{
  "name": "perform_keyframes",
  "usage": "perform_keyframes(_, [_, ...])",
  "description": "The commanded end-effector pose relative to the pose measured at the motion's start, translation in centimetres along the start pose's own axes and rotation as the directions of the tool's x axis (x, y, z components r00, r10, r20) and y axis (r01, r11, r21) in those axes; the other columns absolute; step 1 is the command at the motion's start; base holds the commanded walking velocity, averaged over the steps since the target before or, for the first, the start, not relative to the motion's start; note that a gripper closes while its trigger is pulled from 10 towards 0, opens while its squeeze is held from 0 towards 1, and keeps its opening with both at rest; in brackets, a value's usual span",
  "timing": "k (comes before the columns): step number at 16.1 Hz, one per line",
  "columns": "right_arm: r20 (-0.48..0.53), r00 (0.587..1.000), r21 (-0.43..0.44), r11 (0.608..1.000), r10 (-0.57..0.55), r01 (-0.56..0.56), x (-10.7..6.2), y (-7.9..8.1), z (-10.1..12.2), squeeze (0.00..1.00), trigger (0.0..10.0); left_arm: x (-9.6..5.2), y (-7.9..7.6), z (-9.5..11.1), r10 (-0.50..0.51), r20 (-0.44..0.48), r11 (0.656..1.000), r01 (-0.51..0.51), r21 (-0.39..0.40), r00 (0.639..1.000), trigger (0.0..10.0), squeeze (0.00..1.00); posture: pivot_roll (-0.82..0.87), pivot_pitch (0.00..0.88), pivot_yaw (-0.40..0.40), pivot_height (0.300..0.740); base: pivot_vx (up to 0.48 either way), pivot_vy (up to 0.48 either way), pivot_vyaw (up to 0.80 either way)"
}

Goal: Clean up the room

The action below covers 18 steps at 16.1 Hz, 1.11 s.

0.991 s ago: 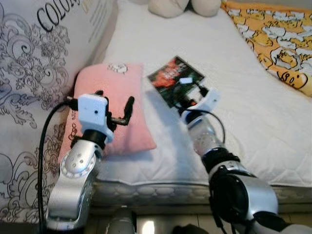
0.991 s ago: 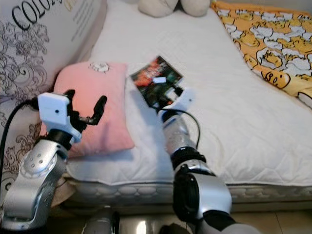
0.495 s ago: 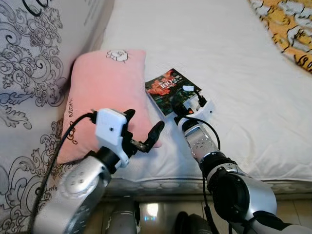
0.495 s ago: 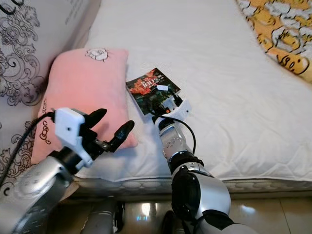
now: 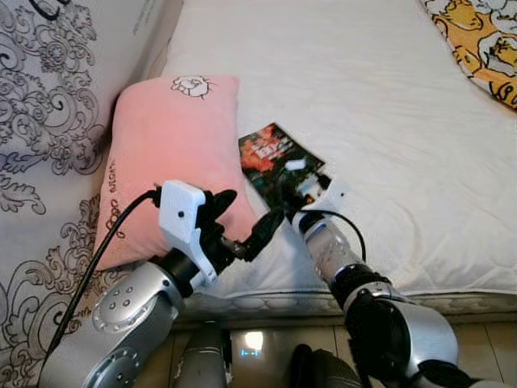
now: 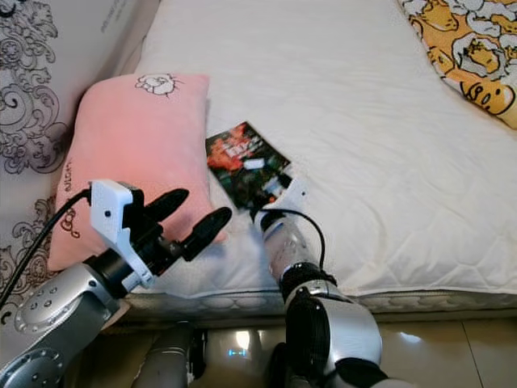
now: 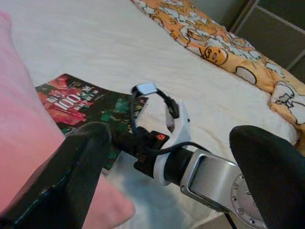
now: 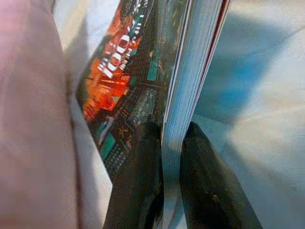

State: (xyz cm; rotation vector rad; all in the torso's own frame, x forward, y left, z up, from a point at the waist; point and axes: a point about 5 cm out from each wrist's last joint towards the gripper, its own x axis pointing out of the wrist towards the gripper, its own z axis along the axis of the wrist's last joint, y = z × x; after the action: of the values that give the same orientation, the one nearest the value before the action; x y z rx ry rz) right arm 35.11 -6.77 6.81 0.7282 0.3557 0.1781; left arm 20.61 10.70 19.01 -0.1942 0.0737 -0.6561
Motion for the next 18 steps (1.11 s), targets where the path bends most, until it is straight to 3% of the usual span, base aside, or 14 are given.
perform_keyframes(1, [-0.125,0.991,-0.009,0.999,-0.040,0.039,-0.8,0.3,-4.3,0.00,10.0,-0.2,-0.5,0.0,-0.050,-0.009,0.999,0.050,-0.006,0.999,10.0,0.00,0.40,0.258,-0.030,0.732,0.000,0.000,0.00])
perform_keyframes(3, [-0.134,0.987,-0.085,0.994,-0.086,0.075,-1.0,0.0,-4.8,0.00,10.0,-0.2,-0.4,0.0,-0.058,-0.017,0.998,0.058,-0.001,0.998,10.0,0.00,0.39,0.258,-0.033,0.732,0.000,0.000,0.00])
perform_keyframes(4, [-0.132,0.985,-0.141,0.986,-0.111,0.092,-1.1,0.0,-5.0,0.24,10.0,-0.2,-0.3,-0.1,-0.061,-0.021,0.998,0.061,0.001,0.998,10.0,0.00,0.39,0.258,-0.032,0.732,0.000,0.000,0.00])
perform_keyframes(5, [-0.109,0.981,-0.269,0.955,-0.162,0.128,-1.2,0.2,-5.4,1.00,10.0,-0.3,0.0,0.0,-0.064,-0.031,0.998,0.064,0.006,0.997,10.0,0.00,0.38,0.257,-0.030,0.732,0.000,0.000,0.00])
perform_keyframes(7, [-0.097,0.981,-0.310,0.942,-0.166,0.129,-1.2,0.6,-5.6,1.00,10.0,-0.3,0.1,0.0,-0.065,-0.034,0.998,0.066,0.008,0.997,10.0,0.00,0.38,0.255,-0.028,0.732,0.000,0.000,0.00])
perform_keyframes(12, [-0.091,0.990,-0.308,0.948,-0.108,0.075,-1.3,3.1,-7.1,1.00,10.0,-0.1,0.1,0.0,-0.082,-0.035,0.997,0.082,0.010,0.996,10.0,0.00,0.38,0.252,-0.024,0.732,0.000,0.000,0.00])
perform_keyframes(14, [-0.074,0.994,-0.316,0.947,-0.077,0.050,-1.0,4.2,-6.8,1.00,10.0,-0.1,-0.3,-0.3,-0.143,-0.057,0.989,0.141,-0.033,0.988,10.0,0.00,0.37,0.242,-0.022,0.732,0.000,0.000,0.00])
perform_keyframes(18, [-0.106,0.993,-0.253,0.967,-0.061,0.032,-1.1,4.9,-7.4,1.00,10.0,-0.2,0.5,-0.4,-0.121,-0.081,0.993,0.120,-0.013,0.989,10.0,0.00,0.37,0.227,-0.004,0.732,0.000,0.000,0.00])
